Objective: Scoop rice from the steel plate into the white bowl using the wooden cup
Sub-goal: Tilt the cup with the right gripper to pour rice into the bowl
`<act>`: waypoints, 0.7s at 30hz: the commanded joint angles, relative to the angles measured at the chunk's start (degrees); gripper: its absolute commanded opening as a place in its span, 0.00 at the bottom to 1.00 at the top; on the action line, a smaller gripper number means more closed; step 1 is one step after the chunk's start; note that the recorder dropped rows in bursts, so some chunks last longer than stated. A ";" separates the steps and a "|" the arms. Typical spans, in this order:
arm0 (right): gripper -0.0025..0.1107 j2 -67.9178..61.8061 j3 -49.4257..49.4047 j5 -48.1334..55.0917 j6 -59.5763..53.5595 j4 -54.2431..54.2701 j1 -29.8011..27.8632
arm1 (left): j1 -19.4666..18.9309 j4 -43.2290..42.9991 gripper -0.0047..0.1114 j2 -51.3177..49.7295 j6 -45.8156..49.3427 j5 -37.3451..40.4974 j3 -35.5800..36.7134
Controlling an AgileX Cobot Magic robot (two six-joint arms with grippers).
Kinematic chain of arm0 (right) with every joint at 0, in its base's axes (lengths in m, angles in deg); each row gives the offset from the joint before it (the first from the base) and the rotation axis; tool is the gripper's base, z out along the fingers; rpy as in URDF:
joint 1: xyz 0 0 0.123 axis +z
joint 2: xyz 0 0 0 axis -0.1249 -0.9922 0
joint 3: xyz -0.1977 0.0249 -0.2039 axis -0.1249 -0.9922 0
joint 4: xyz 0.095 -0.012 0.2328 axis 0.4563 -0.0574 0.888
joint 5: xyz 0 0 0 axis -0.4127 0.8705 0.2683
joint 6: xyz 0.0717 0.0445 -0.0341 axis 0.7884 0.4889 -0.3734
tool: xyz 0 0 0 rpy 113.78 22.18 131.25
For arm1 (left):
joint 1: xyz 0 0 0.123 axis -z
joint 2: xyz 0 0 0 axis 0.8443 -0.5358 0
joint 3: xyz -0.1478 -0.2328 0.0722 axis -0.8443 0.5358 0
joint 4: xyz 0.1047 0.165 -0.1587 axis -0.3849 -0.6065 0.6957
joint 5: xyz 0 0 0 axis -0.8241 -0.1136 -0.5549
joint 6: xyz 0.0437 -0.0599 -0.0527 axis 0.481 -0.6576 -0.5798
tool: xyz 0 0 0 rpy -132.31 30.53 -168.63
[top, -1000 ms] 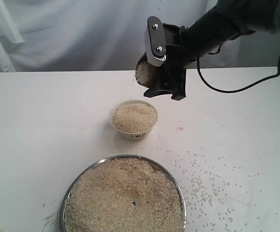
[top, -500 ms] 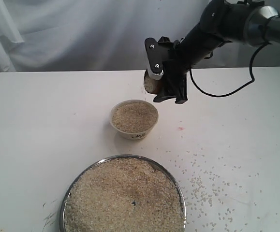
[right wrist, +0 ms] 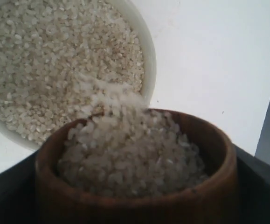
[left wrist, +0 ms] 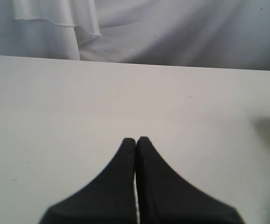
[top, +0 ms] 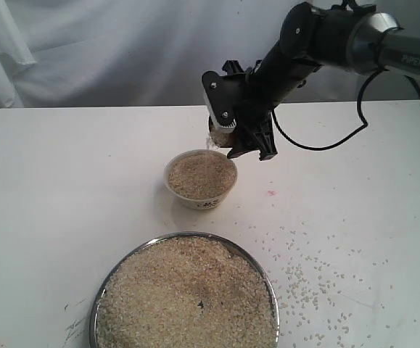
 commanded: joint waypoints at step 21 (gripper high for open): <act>0.02 0.50 0.54 -3.99 0.14 -14.39 5.44 | -0.11 -0.05 0.04 0.24 -0.04 -0.76 0.28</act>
